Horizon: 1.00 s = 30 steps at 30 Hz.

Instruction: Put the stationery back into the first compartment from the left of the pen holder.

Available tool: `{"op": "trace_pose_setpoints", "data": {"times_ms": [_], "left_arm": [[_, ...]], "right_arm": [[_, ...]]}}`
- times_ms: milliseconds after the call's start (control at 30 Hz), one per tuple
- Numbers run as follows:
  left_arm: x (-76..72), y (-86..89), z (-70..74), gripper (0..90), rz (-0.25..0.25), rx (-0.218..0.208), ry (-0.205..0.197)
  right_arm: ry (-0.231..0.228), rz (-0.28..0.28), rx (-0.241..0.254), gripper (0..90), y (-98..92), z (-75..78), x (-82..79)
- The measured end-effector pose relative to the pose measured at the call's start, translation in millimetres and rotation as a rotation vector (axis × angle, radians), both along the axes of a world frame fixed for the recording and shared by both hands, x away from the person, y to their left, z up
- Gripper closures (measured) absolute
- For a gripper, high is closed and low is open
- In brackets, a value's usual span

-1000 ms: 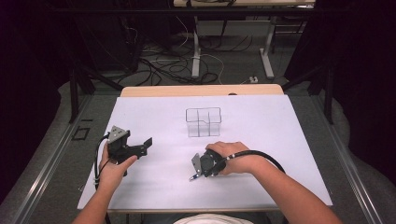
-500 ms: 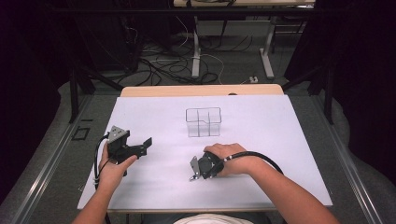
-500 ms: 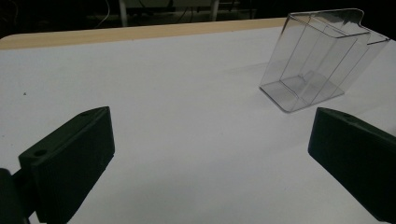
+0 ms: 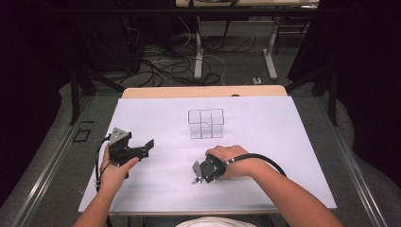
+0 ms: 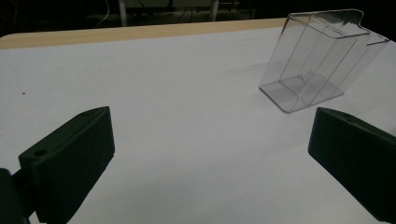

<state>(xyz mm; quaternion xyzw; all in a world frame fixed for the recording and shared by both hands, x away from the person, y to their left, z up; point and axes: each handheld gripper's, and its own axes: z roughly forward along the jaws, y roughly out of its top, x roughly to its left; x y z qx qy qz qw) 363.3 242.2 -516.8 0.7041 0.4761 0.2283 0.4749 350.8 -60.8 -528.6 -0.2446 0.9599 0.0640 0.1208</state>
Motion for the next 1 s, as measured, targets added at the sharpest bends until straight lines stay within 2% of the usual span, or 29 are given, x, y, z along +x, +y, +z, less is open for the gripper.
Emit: {"op": "trace_pose_setpoints", "data": {"times_ms": [33,67,100,200,400,667,800,867,1000], "left_arm": [[0.1,-0.1,0.0,0.5,0.001,-0.001,0.0],[0.1,-0.1,0.0,0.5,0.001,-0.001,0.0],[0.0,-0.1,0.0,0.5,0.002,-0.001,0.0],[-0.2,0.0,0.1,0.5,0.003,0.001,0.0],[-0.2,0.4,0.1,0.5,0.004,0.0,0.001],[-0.5,0.4,-0.5,0.5,0.001,-0.001,0.0],[-0.6,1.0,0.0,0.5,0.002,-0.004,0.004],[-0.6,1.2,0.0,0.5,0.003,-0.004,0.002],[-0.7,1.0,-0.2,0.5,0.004,-0.006,0.005]], "right_arm": [[0.017,-0.001,-0.019,79.4,0.4,1.0,0.3],[0.01,-0.015,0.016,79.5,-0.5,-0.8,-1.2],[0.008,-0.011,0.006,79.5,-0.4,0.8,-0.8],[-0.003,-0.016,0.026,79.6,-0.8,4.3,-0.2],[0.0,-0.082,0.089,79.7,-1.9,13.0,1.2],[-0.021,-0.159,0.128,79.7,-2.3,21.3,6.8],[-0.054,-0.182,0.145,79.7,-1.4,25.5,8.8],[-0.082,-0.191,0.147,79.6,-0.7,28.1,9.0],[-0.146,-0.217,0.19,79.6,-0.3,30.3,9.9]]}}
